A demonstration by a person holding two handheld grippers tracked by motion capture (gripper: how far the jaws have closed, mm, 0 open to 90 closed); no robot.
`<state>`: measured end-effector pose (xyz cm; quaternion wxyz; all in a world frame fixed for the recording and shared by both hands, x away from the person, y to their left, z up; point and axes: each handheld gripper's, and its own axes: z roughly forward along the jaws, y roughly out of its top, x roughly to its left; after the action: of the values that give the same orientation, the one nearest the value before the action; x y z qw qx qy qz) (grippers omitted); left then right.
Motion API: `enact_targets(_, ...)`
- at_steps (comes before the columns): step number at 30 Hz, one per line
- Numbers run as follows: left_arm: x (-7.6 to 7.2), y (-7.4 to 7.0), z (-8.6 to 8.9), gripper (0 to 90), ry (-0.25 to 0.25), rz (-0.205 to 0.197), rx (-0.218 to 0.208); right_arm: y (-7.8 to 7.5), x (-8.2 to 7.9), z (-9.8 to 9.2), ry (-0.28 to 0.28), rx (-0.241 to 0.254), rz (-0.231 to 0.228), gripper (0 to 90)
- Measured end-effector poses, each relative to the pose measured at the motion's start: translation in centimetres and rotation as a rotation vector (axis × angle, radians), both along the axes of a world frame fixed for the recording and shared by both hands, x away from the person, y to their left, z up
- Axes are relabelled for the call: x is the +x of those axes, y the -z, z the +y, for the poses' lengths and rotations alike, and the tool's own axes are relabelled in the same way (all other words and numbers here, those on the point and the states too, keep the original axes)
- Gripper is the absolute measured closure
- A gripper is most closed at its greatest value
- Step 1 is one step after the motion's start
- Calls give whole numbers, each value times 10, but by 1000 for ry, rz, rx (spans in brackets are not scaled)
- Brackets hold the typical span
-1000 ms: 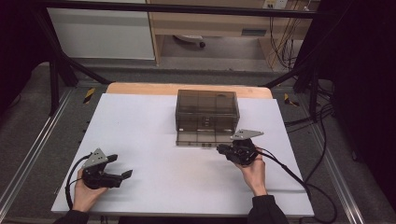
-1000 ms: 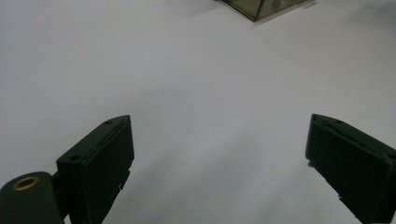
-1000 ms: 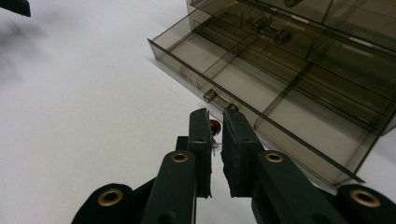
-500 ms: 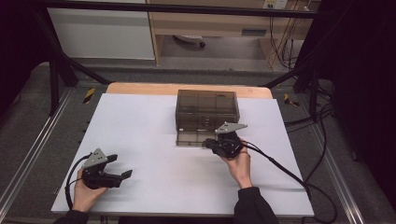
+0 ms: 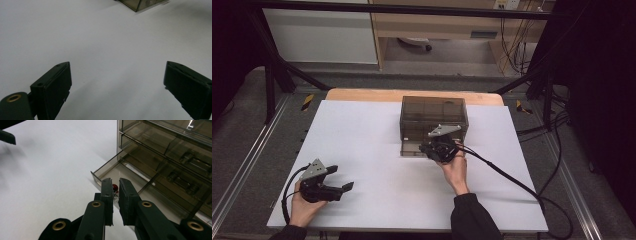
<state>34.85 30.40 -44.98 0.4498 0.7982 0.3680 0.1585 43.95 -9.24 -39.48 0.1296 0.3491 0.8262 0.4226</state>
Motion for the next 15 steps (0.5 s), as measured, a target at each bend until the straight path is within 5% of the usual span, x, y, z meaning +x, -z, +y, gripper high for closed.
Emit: enact_targets(15, 0, 0, 0, 79, 2, 0, 0, 15, 25, 21, 22, -9, 12, 824)
